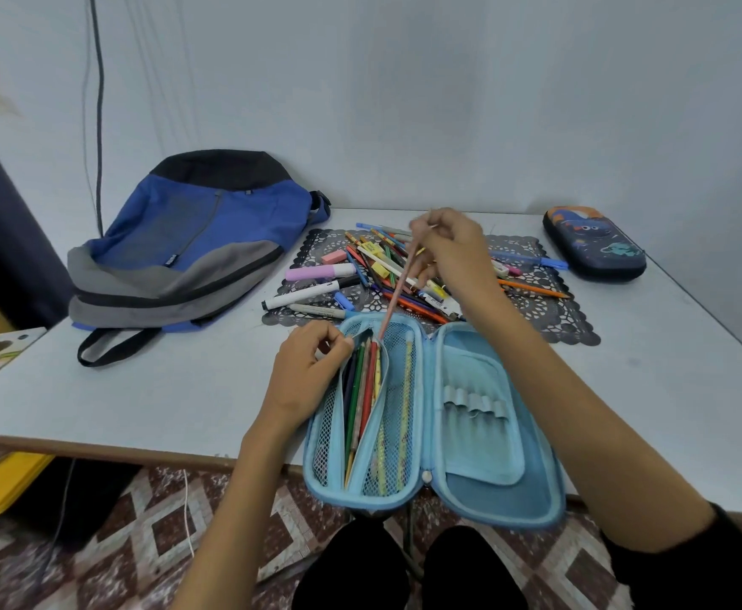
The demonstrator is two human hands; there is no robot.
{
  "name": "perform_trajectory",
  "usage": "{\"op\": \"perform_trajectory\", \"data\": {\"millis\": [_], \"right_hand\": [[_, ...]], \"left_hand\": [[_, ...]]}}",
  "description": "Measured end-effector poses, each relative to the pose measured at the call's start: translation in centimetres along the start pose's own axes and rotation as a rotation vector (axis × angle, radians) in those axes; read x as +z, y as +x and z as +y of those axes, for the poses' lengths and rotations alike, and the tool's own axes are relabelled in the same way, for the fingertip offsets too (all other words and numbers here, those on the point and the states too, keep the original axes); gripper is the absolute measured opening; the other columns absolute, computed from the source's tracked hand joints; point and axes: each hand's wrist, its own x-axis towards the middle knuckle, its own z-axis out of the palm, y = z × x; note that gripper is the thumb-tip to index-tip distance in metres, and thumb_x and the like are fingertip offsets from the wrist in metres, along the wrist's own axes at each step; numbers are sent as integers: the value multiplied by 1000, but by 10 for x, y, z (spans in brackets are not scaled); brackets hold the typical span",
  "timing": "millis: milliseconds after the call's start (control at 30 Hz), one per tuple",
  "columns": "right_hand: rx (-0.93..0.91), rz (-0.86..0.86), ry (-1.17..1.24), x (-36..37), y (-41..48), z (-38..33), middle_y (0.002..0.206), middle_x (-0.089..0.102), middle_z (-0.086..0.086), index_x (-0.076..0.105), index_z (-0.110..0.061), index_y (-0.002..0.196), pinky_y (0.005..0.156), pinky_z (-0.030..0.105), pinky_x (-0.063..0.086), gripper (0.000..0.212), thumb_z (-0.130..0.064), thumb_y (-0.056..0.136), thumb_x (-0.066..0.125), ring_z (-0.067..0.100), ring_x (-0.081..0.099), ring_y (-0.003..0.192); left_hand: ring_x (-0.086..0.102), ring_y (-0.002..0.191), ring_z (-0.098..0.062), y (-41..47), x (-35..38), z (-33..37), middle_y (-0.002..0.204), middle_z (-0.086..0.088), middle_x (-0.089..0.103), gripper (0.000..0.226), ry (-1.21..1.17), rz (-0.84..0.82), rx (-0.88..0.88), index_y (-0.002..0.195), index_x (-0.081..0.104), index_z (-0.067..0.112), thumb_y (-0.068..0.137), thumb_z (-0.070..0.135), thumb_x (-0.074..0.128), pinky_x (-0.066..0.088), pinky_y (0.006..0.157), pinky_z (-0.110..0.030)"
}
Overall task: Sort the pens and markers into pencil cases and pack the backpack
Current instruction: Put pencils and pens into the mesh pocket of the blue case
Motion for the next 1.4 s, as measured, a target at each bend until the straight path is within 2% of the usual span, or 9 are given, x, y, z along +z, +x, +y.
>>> {"op": "perform_trajectory", "data": {"millis": [233, 467, 667, 833, 1033, 1200, 1300, 1400], "right_hand": [[93, -157, -69, 23, -14, 20, 67, 62, 12, 51, -4, 93, 36, 25, 47, 12, -12, 101, 47, 21, 56, 45], [65, -110, -120, 24, -14, 16, 63, 58, 7, 51, -10, 90, 33, 21, 38, 14, -13, 102, 44, 17, 50, 40], [52, -139, -178, 27, -19, 23, 61, 61, 0, 51, -5, 95, 37, 24, 40, 14, -14, 102, 43, 19, 51, 43], [45, -122, -186, 27, -20, 26, 68, 61, 6, 50, -5, 95, 36, 23, 41, 14, -11, 103, 41, 17, 51, 43], [91, -187, -220, 27, -18, 29, 69, 63, 3, 48, -6, 96, 37, 24, 40, 14, -13, 104, 38, 19, 51, 45], [121, -188, -249, 28, -17, 31, 75, 66, 18, 49, -11, 94, 36, 24, 41, 14, -16, 103, 40, 25, 54, 47], [147, -196, -263, 28, -14, 30, 74, 64, 14, 46, -10, 108, 35, 23, 41, 8, -12, 103, 41, 21, 53, 44], [163, -208, -319, 30, -10, 33, 66, 61, 10, 38, -15, 116, 34, 22, 39, 16, -12, 102, 43, 20, 53, 43]], "left_hand": [[48, 71, -8, -1, 0, 1, 76, 4, 59, 38, 8, 5, 2, 75, 59, 14, 79, 50, 49, 36, 61, -25], [47, 70, -8, 0, 0, 1, 76, 5, 58, 37, -5, 4, 2, 74, 58, 15, 79, 50, 49, 35, 61, -24], [47, 71, -8, 0, 0, 1, 75, 6, 58, 36, -2, 0, 5, 74, 58, 16, 80, 50, 49, 34, 61, -25], [49, 72, -12, 0, -1, -1, 76, 5, 59, 36, 3, 6, 4, 75, 59, 16, 81, 50, 49, 37, 63, -29], [48, 70, -12, 0, 0, -1, 74, 6, 58, 34, -7, 7, 4, 73, 58, 16, 81, 49, 50, 36, 62, -30], [47, 70, -12, 0, 0, -1, 73, 7, 57, 34, -11, 9, -2, 73, 57, 17, 80, 49, 50, 35, 63, -30], [46, 70, -11, 0, 0, -1, 73, 7, 57, 34, -9, 10, -3, 73, 57, 17, 80, 49, 50, 34, 62, -30], [47, 70, -12, 0, 0, -1, 74, 6, 57, 34, -5, 11, -1, 73, 58, 17, 80, 49, 50, 36, 62, -31]]}}
